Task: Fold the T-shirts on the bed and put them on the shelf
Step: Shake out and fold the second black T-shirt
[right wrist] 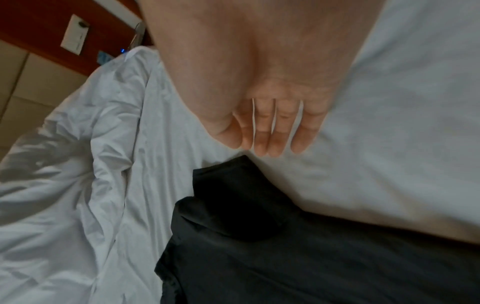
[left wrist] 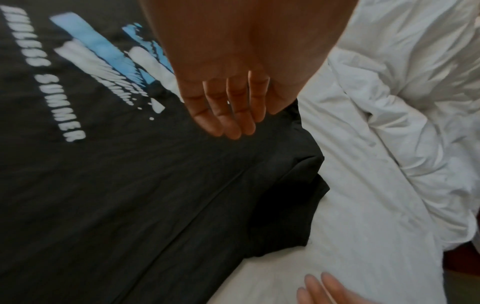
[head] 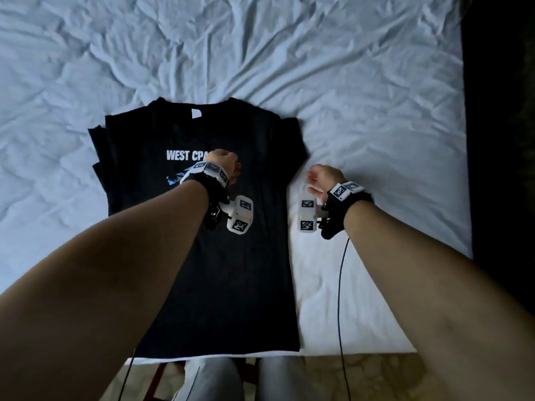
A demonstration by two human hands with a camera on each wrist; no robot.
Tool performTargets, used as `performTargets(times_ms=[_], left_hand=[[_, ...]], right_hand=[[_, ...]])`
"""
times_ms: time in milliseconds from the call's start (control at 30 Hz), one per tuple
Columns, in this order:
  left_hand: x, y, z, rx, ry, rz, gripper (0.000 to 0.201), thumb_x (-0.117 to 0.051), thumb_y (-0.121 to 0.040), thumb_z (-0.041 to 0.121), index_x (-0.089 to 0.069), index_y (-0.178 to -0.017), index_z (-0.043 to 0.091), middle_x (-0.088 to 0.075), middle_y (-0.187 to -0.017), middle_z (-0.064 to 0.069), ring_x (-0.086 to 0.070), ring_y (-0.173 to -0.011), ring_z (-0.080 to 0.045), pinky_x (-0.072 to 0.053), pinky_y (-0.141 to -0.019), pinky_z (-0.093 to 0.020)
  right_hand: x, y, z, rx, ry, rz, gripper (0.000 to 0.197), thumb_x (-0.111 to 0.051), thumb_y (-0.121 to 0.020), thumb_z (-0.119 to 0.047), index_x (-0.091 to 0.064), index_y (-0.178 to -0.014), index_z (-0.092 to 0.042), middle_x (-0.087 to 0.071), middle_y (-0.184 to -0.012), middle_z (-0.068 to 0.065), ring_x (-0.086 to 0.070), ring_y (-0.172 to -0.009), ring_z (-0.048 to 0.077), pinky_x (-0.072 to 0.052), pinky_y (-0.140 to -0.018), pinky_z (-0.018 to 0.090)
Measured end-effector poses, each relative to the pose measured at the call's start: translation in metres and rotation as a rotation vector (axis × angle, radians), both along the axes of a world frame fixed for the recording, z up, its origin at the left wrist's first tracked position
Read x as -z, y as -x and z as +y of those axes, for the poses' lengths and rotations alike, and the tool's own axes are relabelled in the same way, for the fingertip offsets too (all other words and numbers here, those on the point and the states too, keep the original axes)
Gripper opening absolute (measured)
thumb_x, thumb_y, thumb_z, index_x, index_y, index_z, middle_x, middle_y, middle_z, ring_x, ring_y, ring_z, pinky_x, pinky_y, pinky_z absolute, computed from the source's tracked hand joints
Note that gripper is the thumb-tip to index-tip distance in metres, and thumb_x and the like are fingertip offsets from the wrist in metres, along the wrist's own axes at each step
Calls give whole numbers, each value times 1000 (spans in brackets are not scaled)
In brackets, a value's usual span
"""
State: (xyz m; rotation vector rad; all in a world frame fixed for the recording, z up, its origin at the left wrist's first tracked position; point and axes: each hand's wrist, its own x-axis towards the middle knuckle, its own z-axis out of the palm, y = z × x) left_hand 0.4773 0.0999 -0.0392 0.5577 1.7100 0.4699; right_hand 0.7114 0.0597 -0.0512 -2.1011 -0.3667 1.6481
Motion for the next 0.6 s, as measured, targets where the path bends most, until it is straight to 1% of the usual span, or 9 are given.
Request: performTargets(times_ms=[67,133,200,300,400,433,500,533,600], left_hand=[[8,-12,16,0,-11,40,26,-39,-95,6,-46,-71,13,-40,-58,-6,-36,-28,-11,-25,-37,-11],[13,-22,30,55,-29,132,23,-43,-91,10,-52,-70,15,-50,-59,-6,-45,-38,-16,-35,-41,-17],[24,-28,42,115,-31,184,18,-46,-86,18,-58,-72,18,-60,-62,-5,-55,-49,-23,-45,-50,-26],[34,-37,50,124,-13,190,17,-46,-87,19,-61,-80,14,-60,-61,-3,-55,-49,-22,-46,-53,-28],[43,-44,53,136,9,212,18,-46,-87,20,-58,-72,19,-61,-64,-4,-59,-55,-25,-50,-55,-32],[47,-45,53,142,19,214,18,-46,-85,22,-58,-72,20,-62,-65,-4,-61,-58,-26,-52,-58,-35],[53,-46,53,139,41,211,17,-46,-80,26,-59,-71,19,-63,-66,-5,-64,-63,-29,-55,-63,-39],[57,-45,53,137,45,214,17,-46,-76,29,-59,-70,19,-64,-66,-5,-66,-66,-30,-57,-66,-41],[56,-47,54,133,46,213,20,-45,-70,33,-60,-70,19,-66,-67,-4,-70,-71,-31,-59,-70,-45]], right_hand=[[13,-9,22,-116,-36,-71,18,-53,-85,-14,-55,-68,-21,-58,-80,1,-56,-73,17,-54,-77,38],[24,-12,41,-202,-81,-149,7,-57,-81,-19,-64,-80,-19,-58,-90,3,-55,-84,19,-52,-91,41],[35,-13,58,-248,-121,-217,22,-61,-78,-18,-72,-96,-11,-60,-86,4,-56,-83,21,-53,-84,41],[41,-7,72,-337,-108,-249,31,-71,-75,-24,-71,-105,-15,-65,-85,0,-60,-82,18,-51,-79,35],[50,-7,80,-421,-90,-248,48,-74,-58,-50,-70,-94,-19,-65,-80,-4,-60,-77,16,-49,-75,30],[49,-6,82,-421,-74,-232,49,-75,-53,-55,-69,-85,-18,-65,-77,-3,-60,-74,16,-48,-73,31],[41,-3,86,-458,-75,-203,40,-79,-59,-50,-59,-64,-16,-58,-64,-4,-55,-64,15,-45,-64,29],[40,-3,89,-488,-86,-210,39,-80,-65,-45,-54,-60,-16,-53,-60,-4,-50,-60,15,-42,-61,28],[36,-5,93,-508,-151,-299,31,-77,-73,-36,-53,-62,-19,-55,-61,-4,-50,-59,14,-42,-61,26]])
